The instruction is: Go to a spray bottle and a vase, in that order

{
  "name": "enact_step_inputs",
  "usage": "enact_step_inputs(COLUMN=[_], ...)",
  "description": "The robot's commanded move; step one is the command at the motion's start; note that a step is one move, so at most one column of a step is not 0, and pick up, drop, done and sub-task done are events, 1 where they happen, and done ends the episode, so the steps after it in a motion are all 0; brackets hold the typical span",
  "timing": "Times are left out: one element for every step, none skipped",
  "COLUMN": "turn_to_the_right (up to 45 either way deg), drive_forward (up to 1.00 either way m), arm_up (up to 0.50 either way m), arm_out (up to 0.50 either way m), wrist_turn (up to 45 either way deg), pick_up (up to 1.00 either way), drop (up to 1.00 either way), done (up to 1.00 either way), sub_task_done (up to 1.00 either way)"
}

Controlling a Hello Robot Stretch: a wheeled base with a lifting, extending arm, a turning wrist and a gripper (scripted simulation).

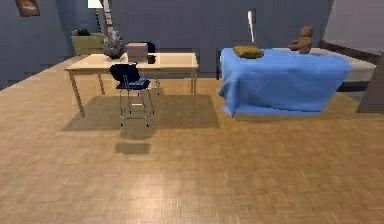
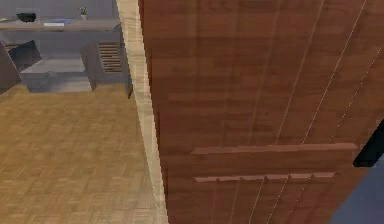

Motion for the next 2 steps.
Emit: enact_step_inputs(turn_to_the_right=[0.0,-6.0], drive_forward=[0.30,0.00], arm_up=[0.00,0.00], arm_out=[0.00,0.00], wrist_turn=[0.0,0.0], pick_up=[0.00,0.00], drop=[0.00,0.00], done=[0.00,0.00], sub_task_done=[0.00,0.00])
